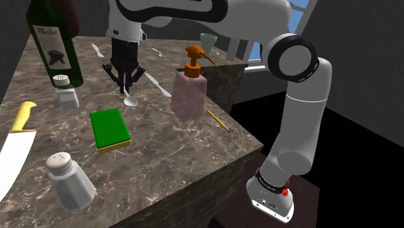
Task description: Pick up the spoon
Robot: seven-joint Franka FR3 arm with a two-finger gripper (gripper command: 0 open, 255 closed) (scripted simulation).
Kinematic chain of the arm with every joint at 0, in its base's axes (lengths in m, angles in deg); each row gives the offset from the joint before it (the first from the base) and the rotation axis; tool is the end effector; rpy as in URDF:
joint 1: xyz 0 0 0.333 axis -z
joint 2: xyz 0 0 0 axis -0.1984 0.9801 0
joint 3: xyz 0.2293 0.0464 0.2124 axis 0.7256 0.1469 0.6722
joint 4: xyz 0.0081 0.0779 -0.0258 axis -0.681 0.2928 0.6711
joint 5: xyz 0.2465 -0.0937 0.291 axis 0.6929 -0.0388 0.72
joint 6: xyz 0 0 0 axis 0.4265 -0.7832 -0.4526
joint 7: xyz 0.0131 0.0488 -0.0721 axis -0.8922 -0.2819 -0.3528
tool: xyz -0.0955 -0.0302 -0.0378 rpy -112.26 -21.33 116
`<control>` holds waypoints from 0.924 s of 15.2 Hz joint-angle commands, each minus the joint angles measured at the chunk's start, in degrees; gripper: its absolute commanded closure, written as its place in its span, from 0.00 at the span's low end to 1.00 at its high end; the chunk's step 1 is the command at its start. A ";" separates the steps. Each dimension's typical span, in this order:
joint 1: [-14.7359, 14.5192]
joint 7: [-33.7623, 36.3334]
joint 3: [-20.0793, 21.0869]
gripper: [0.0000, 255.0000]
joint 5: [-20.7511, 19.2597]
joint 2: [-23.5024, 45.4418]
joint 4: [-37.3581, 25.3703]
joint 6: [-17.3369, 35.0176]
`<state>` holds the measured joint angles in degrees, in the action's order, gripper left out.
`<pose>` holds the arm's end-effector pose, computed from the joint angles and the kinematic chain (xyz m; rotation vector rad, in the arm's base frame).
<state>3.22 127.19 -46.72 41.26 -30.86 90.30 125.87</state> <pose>0.5845 0.2727 0.5548 -2.9279 0.4656 0.1736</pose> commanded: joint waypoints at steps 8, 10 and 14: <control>-0.69 1.50 0.15 1.00 -0.69 2.08 -9.76 -7.63; -0.95 1.90 0.20 1.00 -0.92 2.84 -12.45 -9.53; -1.47 2.58 0.26 1.00 -1.37 4.35 -17.19 -12.74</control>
<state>1.87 129.61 -46.48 39.98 -26.84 74.06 113.77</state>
